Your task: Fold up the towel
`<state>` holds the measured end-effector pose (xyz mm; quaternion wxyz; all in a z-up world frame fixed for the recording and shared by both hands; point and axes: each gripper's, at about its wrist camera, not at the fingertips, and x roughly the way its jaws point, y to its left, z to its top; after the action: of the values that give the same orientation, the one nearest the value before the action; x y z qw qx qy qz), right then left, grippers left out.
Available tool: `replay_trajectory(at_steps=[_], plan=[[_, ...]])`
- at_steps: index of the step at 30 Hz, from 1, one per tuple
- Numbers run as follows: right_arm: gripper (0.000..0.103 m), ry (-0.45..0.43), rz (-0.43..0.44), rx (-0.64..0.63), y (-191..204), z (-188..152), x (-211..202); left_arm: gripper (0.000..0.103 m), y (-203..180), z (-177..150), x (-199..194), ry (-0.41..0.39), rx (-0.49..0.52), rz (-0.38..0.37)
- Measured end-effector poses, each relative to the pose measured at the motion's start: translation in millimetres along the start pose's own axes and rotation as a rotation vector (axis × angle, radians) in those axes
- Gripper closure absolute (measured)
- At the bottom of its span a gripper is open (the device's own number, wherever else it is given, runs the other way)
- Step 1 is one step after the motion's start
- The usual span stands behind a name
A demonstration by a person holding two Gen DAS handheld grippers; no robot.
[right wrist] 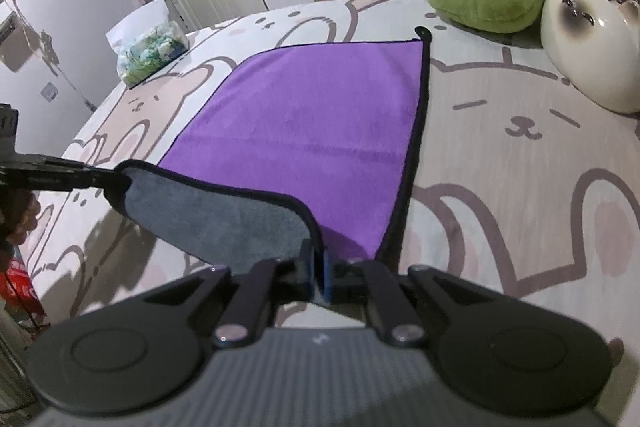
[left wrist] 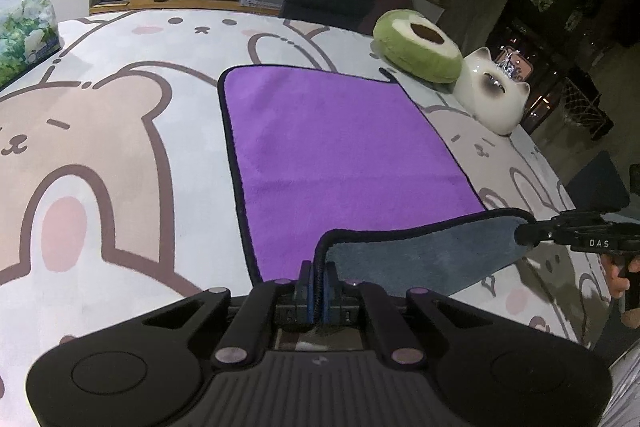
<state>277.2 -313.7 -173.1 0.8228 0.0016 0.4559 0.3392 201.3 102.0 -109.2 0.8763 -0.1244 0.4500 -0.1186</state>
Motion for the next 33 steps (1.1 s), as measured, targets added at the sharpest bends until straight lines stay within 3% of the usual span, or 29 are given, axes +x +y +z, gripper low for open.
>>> replay_trajectory(at_steps=[11, 22, 33], plan=[[0.098, -0.014, 0.013, 0.002, -4.7, 24.1, 10.4, 0.099, 7.3, 27.3, 0.1, -0.044, -0.010, -0.038], [0.098, -0.094, 0.000, 0.010, -16.7, 73.8, 13.4, 0.099, 26.7, 69.1, 5.0, -0.103, -0.048, -0.033], [0.098, -0.167, -0.027, -0.010, -27.3, 123.4, 21.1, 0.099, 35.5, 124.7, 17.7, -0.154, -0.021, -0.008]])
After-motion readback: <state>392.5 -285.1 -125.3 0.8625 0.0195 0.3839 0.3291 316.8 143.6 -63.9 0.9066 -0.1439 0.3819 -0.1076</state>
